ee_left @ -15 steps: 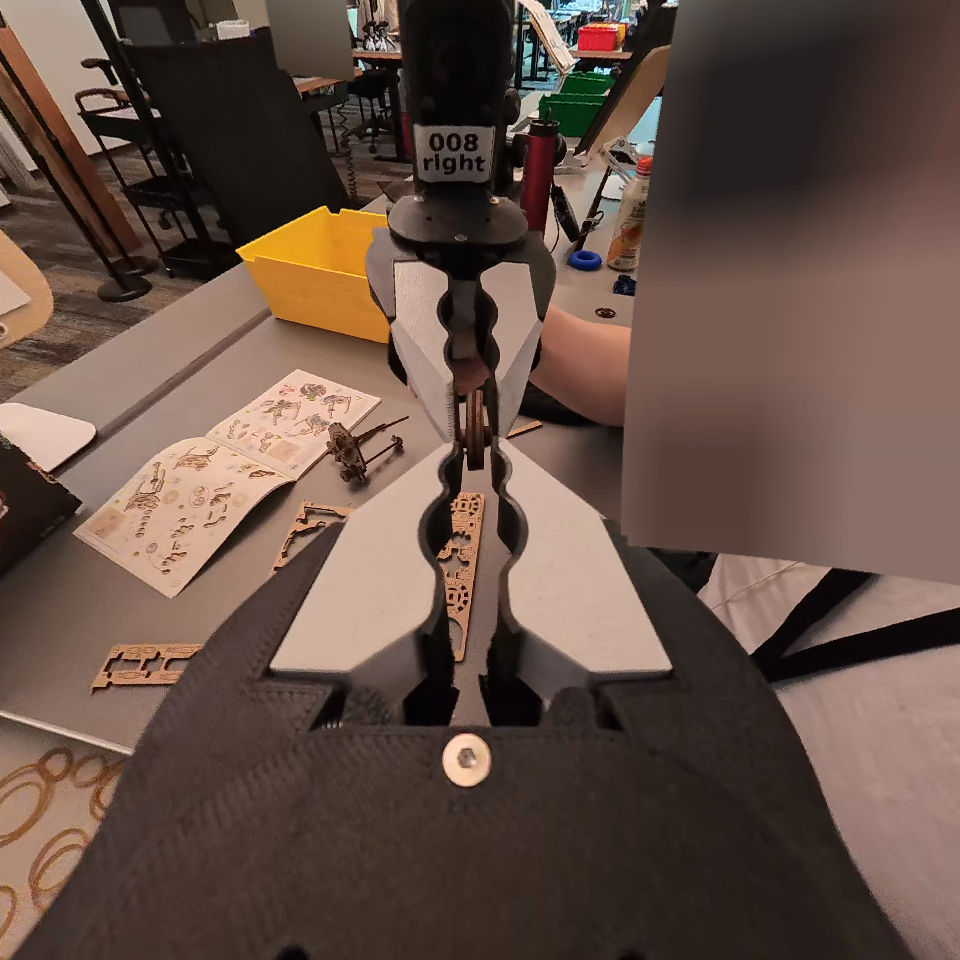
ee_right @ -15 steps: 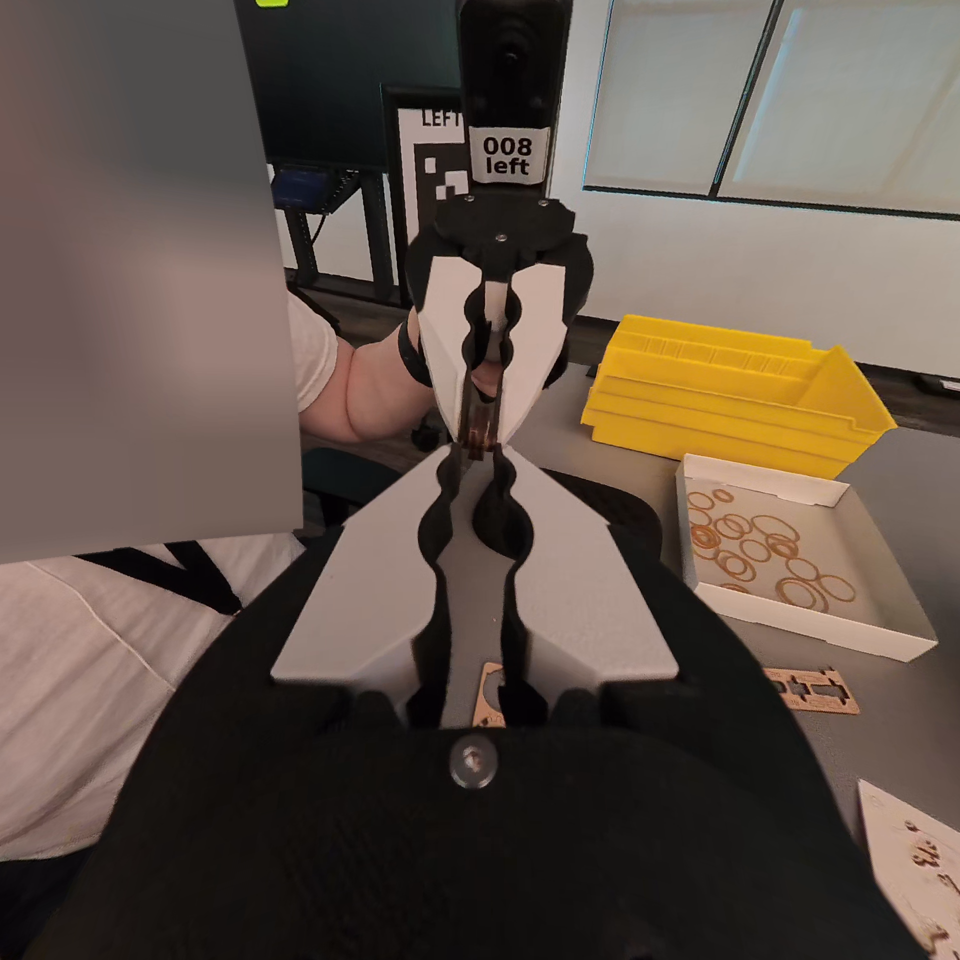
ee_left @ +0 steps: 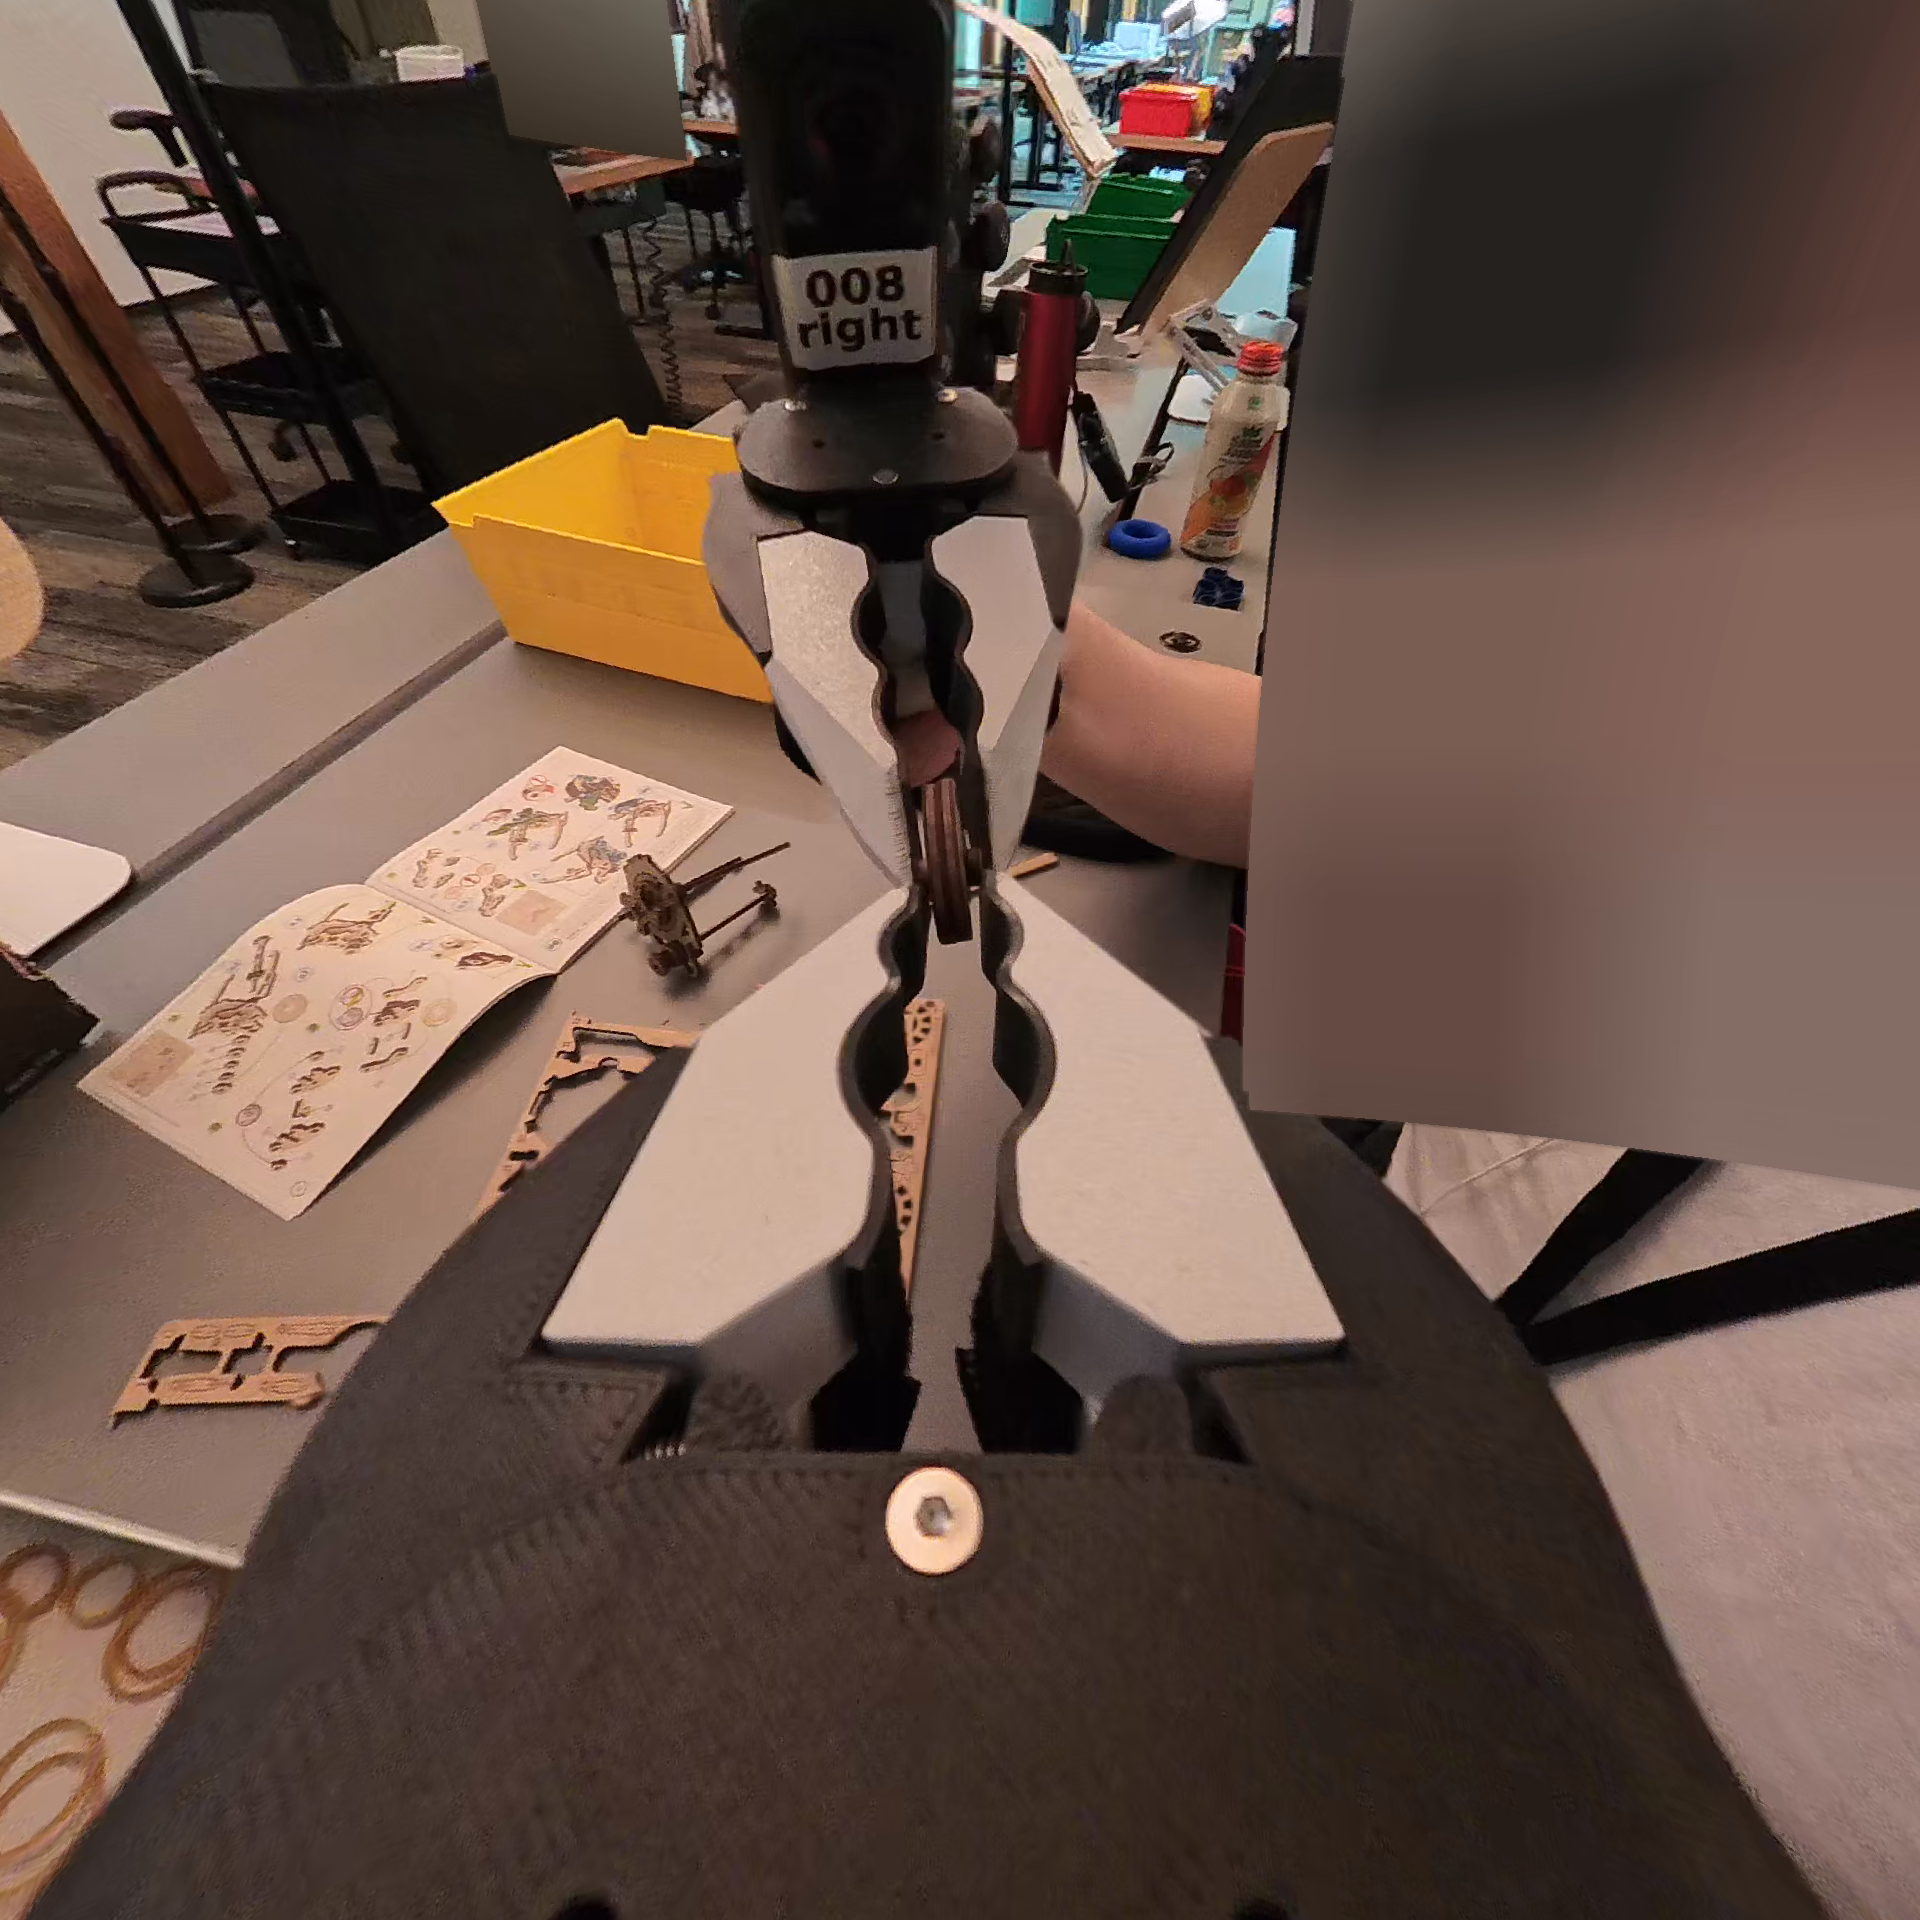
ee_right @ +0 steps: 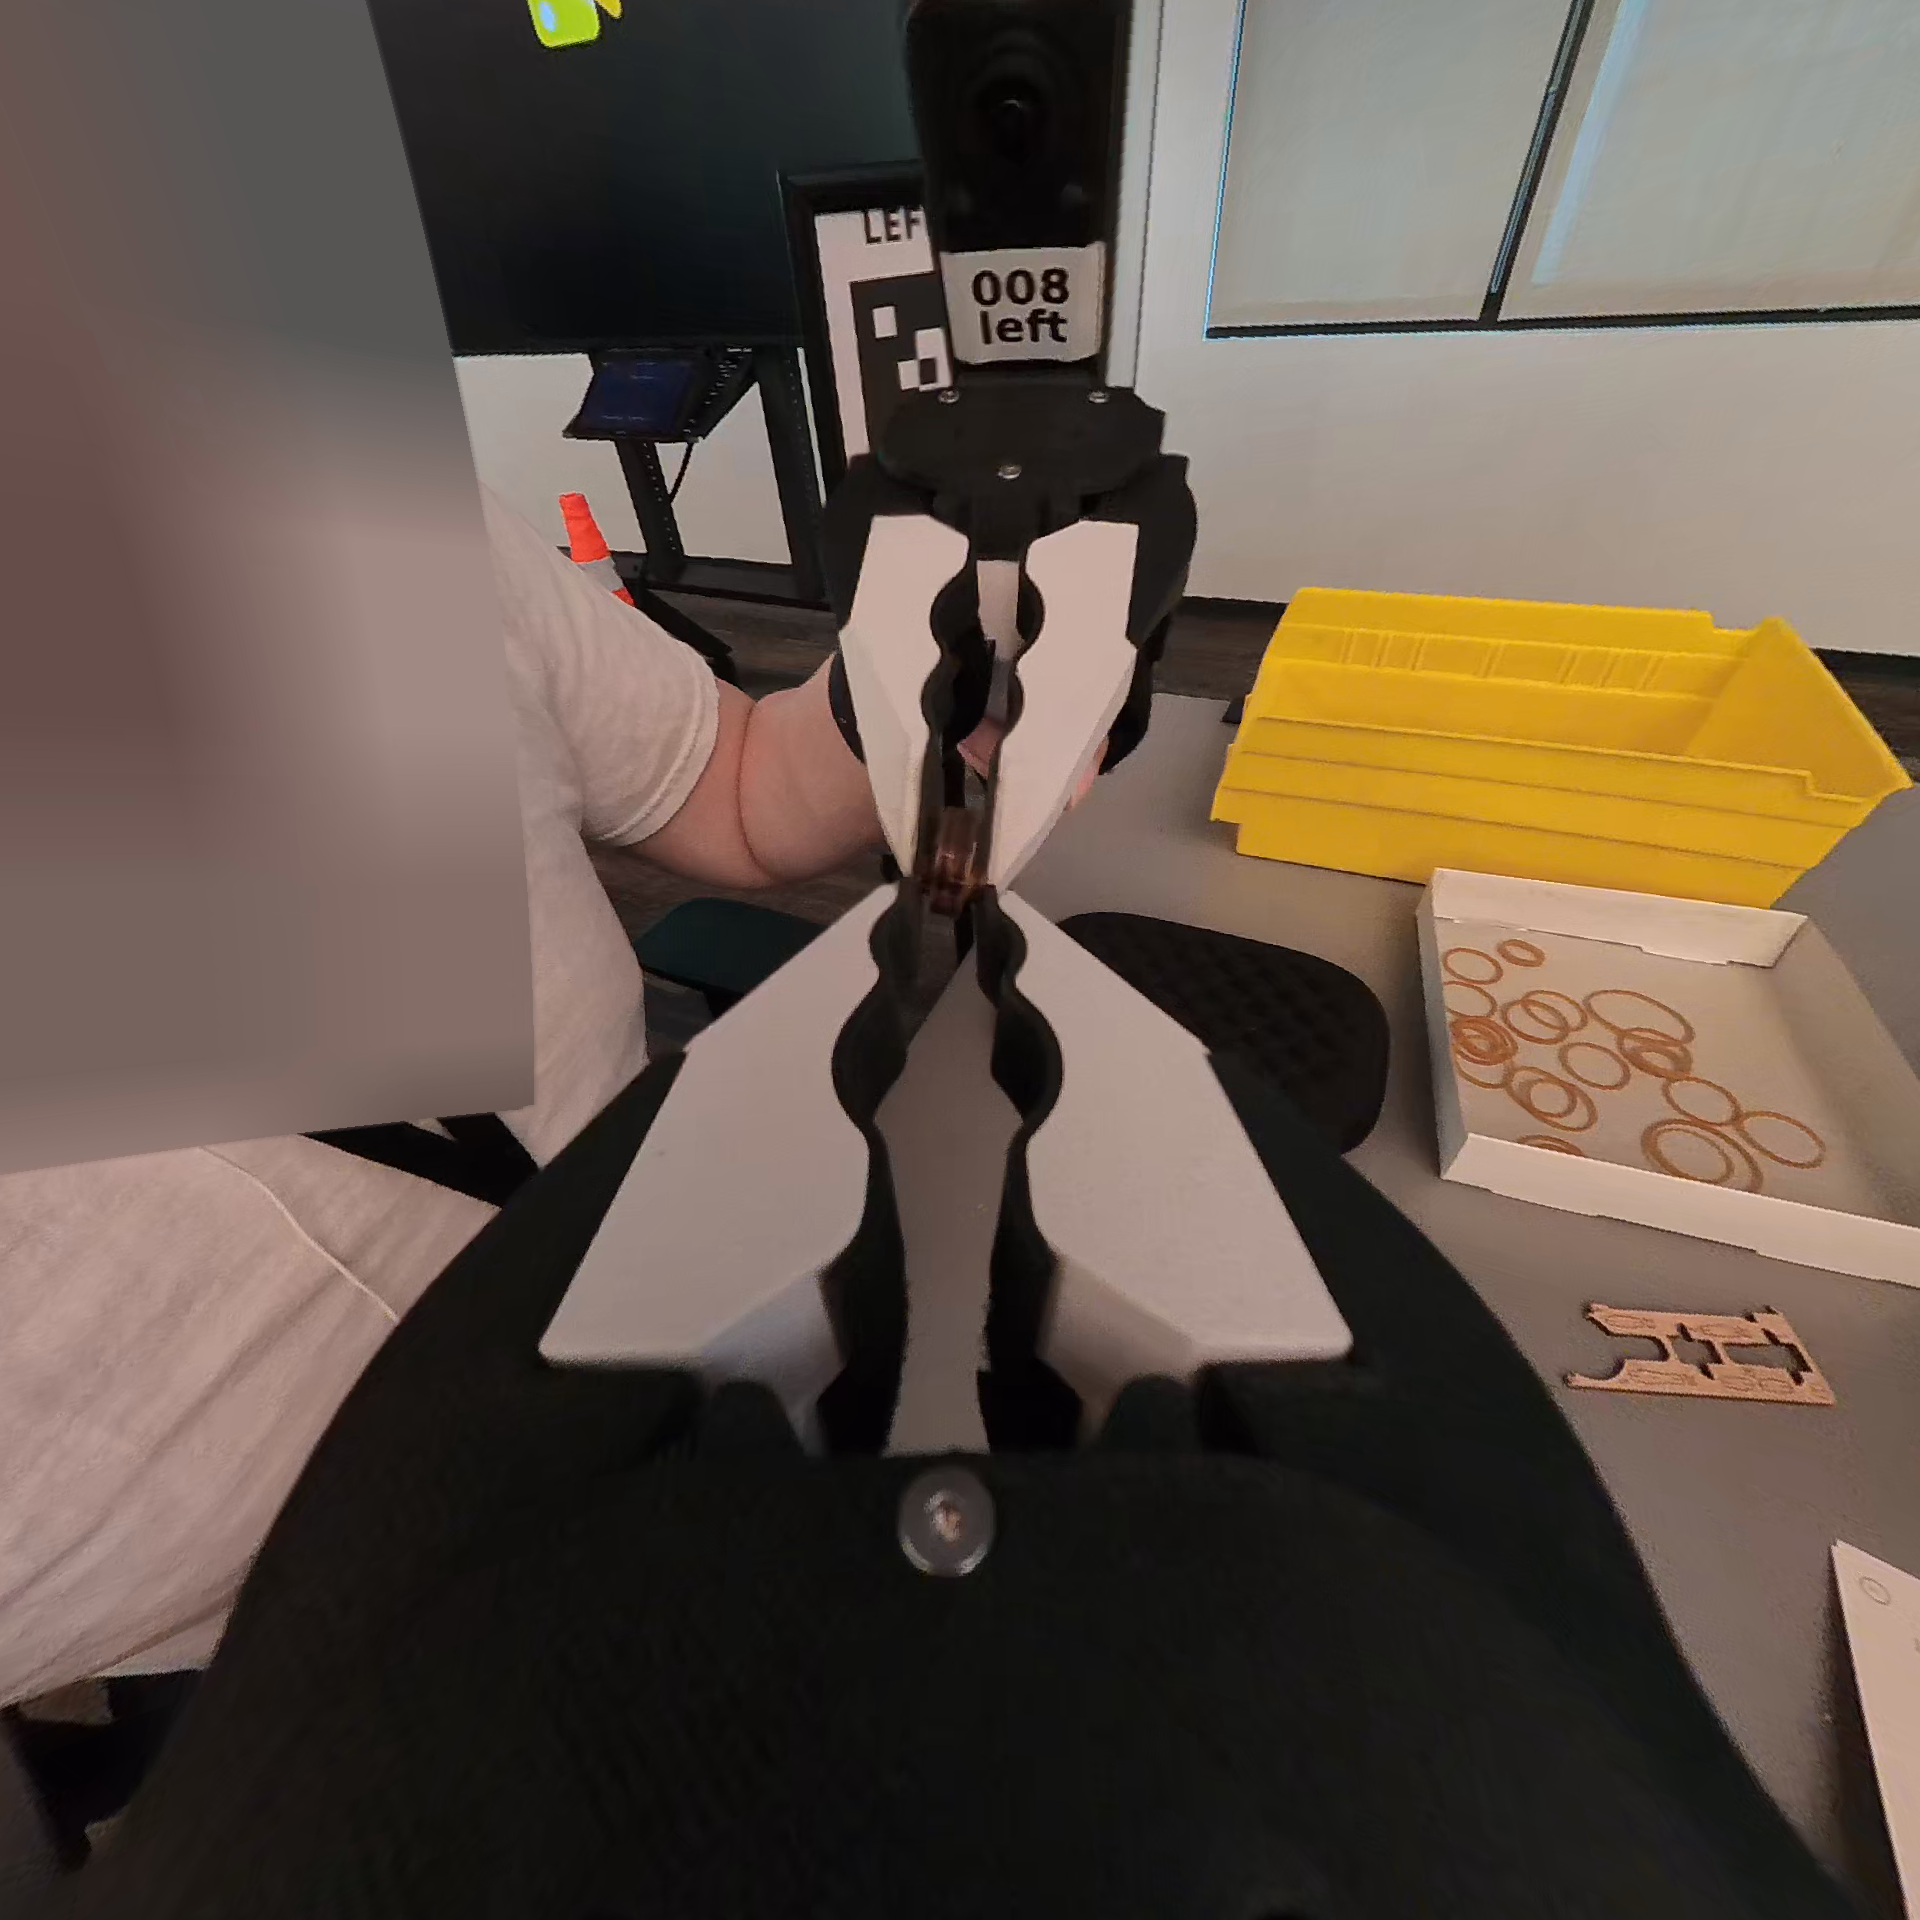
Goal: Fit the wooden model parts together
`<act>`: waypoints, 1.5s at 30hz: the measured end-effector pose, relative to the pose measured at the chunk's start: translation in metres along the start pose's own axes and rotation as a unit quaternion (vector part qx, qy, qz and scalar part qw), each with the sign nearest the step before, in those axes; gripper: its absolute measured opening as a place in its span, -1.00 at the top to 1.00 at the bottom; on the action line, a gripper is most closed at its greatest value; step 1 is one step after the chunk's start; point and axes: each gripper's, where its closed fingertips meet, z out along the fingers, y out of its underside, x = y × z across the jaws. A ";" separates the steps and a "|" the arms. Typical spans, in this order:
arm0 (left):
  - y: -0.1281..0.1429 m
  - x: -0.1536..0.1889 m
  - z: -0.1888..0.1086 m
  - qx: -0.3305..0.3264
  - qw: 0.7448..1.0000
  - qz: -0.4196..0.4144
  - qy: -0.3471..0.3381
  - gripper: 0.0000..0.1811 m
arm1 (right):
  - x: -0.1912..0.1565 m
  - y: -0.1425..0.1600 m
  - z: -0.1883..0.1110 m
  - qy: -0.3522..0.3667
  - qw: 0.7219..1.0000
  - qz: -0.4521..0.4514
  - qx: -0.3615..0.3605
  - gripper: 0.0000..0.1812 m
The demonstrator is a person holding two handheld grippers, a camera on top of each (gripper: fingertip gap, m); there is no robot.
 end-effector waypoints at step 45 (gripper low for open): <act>0.073 -0.004 -0.004 -0.057 0.996 0.034 -0.063 0.86 | 0.011 0.055 0.034 -0.037 0.975 0.216 0.023 0.96</act>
